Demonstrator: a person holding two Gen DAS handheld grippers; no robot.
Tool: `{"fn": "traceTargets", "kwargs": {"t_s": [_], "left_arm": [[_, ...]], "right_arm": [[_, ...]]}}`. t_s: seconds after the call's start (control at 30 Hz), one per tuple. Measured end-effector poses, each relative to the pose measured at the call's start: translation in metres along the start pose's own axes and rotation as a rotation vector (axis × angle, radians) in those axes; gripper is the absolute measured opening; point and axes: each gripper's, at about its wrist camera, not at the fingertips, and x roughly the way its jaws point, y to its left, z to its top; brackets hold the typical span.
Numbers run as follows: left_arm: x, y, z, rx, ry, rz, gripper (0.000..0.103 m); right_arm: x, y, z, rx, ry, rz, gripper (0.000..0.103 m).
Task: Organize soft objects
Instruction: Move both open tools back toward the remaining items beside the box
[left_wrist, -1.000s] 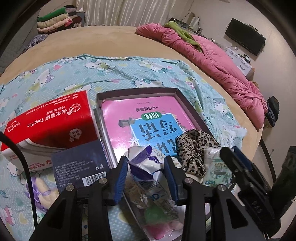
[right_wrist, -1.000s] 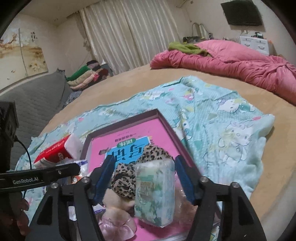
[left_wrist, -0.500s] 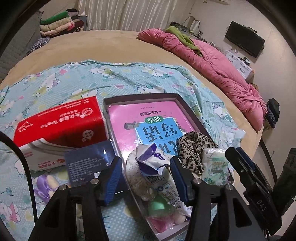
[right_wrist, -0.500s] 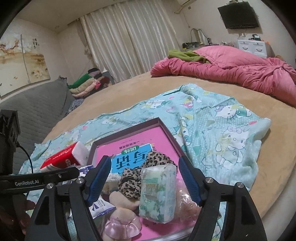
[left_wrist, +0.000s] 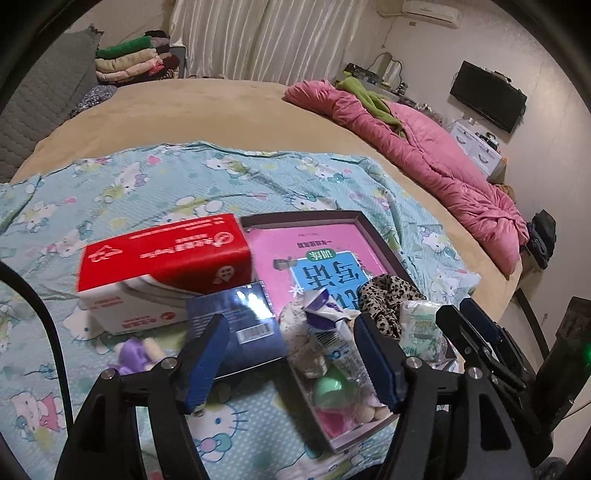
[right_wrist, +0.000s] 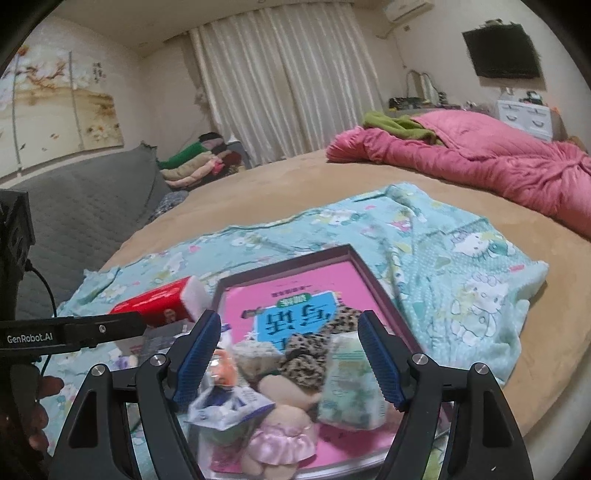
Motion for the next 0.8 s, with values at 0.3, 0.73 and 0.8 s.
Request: {"fn": "traceTargets", "kwargs": {"t_s": [0.3, 0.73, 0.8], "left_arm": [[-0.028, 0.038, -0.008, -0.050, -0.021, 0.036, 0.072], [-0.053, 0.117, -0.018, -0.157, -0.004, 0.096, 0.072], [-0.049, 0.125, -0.021, -0.166, 0.011, 0.098, 0.072]], "right_arm": [[-0.009, 0.048, 0.000, -0.094, 0.007, 0.085, 0.078], [-0.007, 0.125, -0.017, -0.313, 0.053, 0.219, 0.078], [-0.004, 0.138, -0.024, -0.355, 0.075, 0.243, 0.078]]}}
